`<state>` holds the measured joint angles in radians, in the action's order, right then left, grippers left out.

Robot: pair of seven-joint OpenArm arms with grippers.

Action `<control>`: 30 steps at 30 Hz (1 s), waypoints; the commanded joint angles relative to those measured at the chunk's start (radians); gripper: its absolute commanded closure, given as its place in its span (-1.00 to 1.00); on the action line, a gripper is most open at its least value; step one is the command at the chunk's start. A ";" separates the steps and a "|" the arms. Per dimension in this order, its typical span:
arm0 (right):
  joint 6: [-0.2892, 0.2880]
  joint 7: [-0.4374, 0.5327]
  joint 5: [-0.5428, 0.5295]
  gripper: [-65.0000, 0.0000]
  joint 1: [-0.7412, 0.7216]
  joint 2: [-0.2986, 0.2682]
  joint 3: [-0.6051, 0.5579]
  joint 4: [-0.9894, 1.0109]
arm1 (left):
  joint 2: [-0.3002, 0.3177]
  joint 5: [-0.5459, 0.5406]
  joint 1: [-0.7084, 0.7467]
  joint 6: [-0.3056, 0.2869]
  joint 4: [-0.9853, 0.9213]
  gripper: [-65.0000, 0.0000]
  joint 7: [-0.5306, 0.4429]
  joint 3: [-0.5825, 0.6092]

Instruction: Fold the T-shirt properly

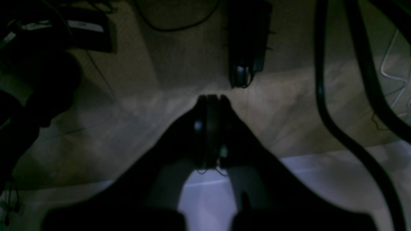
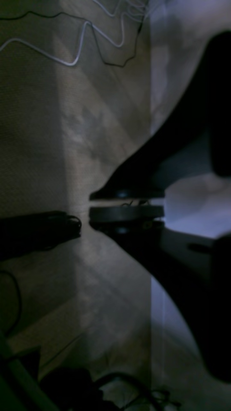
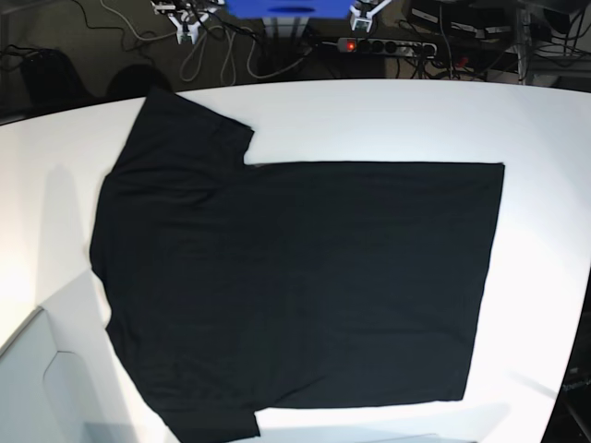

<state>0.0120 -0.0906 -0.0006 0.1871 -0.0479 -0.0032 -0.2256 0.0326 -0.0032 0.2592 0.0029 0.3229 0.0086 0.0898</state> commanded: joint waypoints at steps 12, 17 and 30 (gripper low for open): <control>-0.020 -0.153 0.092 1.00 0.067 -0.017 -0.001 -0.229 | 0.002 -0.002 0.002 -0.002 0.008 1.00 -0.006 -0.003; -0.020 -0.151 0.092 1.00 0.067 -0.017 -0.001 -0.229 | -0.006 -0.004 0.002 -0.002 0.008 1.00 -0.008 -0.003; -0.020 -0.146 0.092 1.00 0.217 -0.028 -0.001 -0.456 | 0.000 -0.004 0.079 -0.002 0.115 1.00 -0.012 -0.003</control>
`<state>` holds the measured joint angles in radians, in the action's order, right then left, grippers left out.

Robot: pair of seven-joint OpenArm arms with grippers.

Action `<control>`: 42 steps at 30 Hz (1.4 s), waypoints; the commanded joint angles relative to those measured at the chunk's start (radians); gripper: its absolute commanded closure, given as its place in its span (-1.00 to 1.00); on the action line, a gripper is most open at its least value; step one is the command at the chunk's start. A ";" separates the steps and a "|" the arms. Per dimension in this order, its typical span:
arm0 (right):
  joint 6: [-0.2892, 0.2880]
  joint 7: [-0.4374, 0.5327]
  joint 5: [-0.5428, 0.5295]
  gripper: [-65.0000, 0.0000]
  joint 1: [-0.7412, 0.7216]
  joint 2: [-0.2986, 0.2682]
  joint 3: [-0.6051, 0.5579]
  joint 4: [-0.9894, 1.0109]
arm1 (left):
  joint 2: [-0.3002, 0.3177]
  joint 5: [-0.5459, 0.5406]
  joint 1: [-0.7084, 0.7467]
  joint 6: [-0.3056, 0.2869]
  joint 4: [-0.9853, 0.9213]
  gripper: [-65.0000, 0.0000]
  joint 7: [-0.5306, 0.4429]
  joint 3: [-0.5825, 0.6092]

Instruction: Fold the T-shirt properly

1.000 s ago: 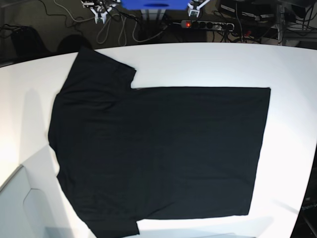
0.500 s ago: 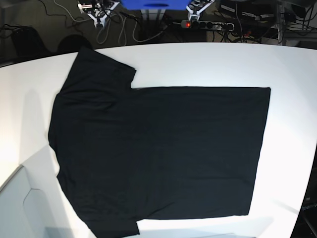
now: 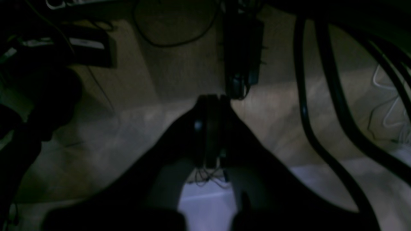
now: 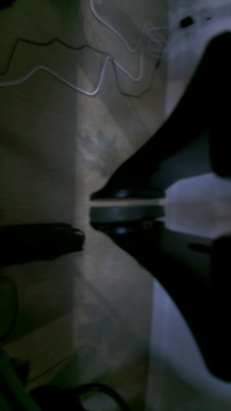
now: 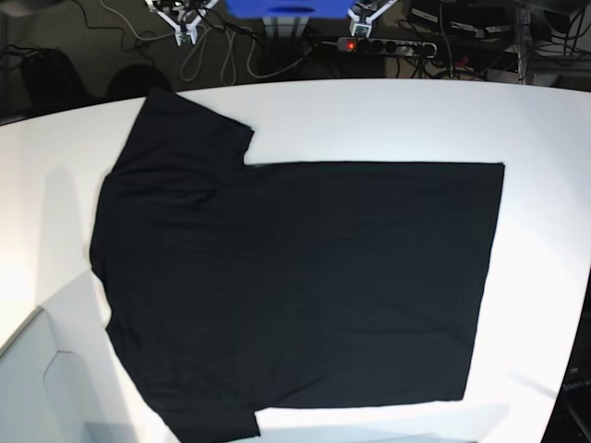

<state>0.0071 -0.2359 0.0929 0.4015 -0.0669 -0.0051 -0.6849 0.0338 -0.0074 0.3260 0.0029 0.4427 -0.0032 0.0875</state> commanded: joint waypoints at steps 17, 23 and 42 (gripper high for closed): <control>-0.014 -0.010 -0.005 1.00 0.520 -0.123 0.007 -0.783 | 0.096 -0.001 0.503 -0.001 0.764 1.00 0.004 -0.002; -0.012 -0.012 -0.005 1.00 0.706 -0.184 0.050 -1.096 | 0.150 -0.001 0.658 0.003 1.048 1.00 0.007 -0.005; -0.081 -0.161 -0.002 0.18 0.617 -0.181 0.204 -1.436 | 0.159 -0.320 0.701 -0.002 1.507 0.33 0.010 -0.380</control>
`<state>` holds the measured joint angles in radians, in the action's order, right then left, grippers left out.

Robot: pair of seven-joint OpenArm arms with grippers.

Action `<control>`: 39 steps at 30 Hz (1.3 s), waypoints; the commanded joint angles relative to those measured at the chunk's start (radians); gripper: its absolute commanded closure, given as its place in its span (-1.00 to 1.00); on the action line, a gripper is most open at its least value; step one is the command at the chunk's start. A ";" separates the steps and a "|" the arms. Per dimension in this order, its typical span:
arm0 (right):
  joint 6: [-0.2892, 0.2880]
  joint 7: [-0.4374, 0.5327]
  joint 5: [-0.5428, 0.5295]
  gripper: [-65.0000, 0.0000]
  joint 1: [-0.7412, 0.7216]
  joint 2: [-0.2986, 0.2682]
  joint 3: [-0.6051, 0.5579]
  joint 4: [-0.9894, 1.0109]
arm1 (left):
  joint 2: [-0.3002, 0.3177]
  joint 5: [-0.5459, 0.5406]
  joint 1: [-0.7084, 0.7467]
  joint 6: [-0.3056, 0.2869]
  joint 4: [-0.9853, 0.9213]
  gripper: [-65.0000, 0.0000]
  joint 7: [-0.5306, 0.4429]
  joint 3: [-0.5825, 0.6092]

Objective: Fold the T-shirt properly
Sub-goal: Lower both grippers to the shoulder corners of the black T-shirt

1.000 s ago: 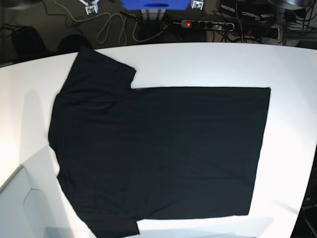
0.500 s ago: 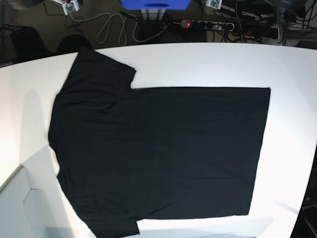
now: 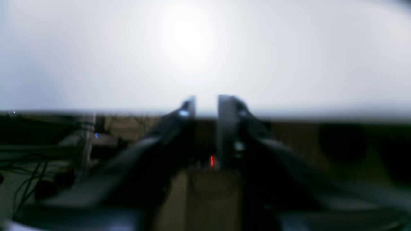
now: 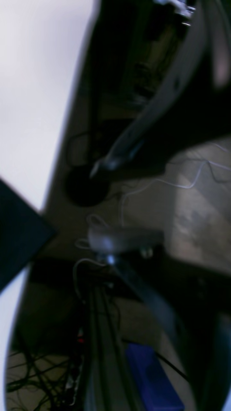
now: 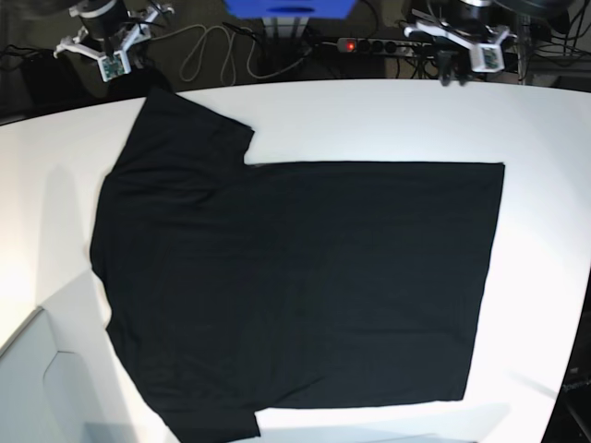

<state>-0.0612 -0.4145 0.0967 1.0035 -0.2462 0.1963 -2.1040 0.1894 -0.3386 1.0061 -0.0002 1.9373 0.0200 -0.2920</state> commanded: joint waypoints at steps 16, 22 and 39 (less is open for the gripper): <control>-0.110 -0.014 -0.007 -0.26 -0.064 0.000 0.009 -0.013 | 0.017 -0.103 -0.451 -0.002 -0.221 -0.28 0.286 -0.315; -0.110 -0.073 -0.008 -0.26 -0.094 0.000 0.010 -0.013 | 0.017 -0.096 -0.656 -0.180 -0.339 -0.28 0.392 -0.396; -0.110 -0.077 -0.008 -0.26 -0.096 0.002 0.010 -0.013 | 0.034 -0.103 -0.789 -0.214 -0.559 -0.07 0.453 -0.316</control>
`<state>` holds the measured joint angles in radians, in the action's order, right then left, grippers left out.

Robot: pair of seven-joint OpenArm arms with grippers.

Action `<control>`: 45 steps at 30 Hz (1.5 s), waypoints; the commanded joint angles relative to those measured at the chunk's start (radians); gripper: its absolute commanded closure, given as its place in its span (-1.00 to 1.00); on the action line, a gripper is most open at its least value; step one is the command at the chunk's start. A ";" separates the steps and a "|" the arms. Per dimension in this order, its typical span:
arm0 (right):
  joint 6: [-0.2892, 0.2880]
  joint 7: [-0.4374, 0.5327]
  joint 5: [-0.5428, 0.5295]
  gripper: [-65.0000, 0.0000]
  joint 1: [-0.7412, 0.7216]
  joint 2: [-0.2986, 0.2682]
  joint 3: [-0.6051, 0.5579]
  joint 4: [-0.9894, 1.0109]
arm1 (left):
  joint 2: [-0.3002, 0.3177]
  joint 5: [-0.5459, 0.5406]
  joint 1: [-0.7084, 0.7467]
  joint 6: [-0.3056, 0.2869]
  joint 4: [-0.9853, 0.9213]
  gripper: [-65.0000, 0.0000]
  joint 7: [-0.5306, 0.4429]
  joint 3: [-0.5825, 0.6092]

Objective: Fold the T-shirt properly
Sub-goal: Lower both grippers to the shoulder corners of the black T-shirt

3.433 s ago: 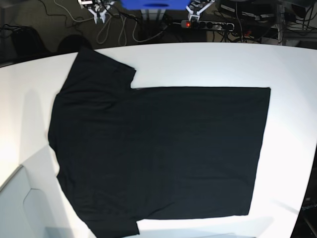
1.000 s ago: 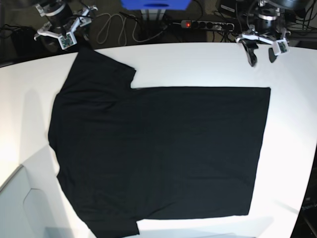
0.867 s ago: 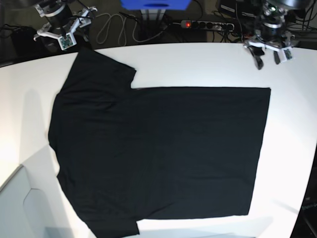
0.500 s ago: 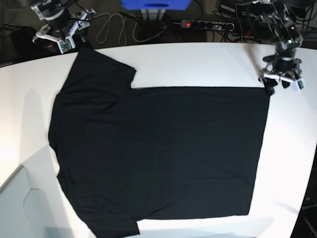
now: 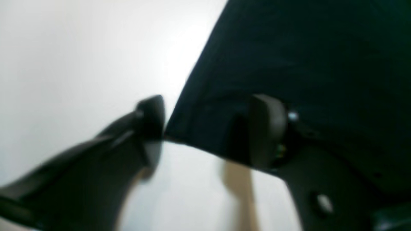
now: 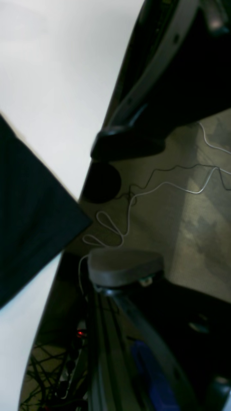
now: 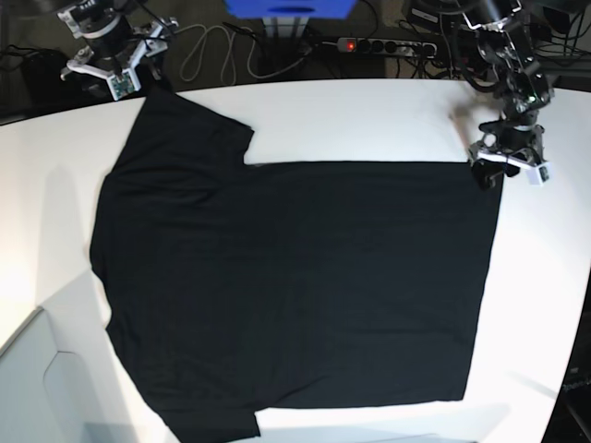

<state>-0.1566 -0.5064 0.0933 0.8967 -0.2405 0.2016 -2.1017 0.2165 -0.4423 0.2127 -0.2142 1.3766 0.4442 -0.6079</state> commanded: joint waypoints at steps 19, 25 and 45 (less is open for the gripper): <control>-0.014 0.013 -0.002 -0.30 -0.095 0.040 0.006 0.016 | -0.001 0.000 0.084 0.000 0.040 1.00 0.029 -0.010; -0.016 -0.064 -0.005 -0.42 -0.202 0.086 0.005 0.096 | -0.001 -0.092 0.124 0.000 0.033 1.00 0.028 -0.010; -0.018 -0.103 -0.005 -0.41 -0.325 0.096 0.074 0.274 | -0.001 -0.111 0.190 0.000 0.034 1.00 0.028 -0.010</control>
<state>-0.1566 -0.6006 0.0807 0.5663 -0.1383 0.2726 -1.8236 0.2111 -0.5854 0.3855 -0.2302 1.4139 0.4110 -0.6174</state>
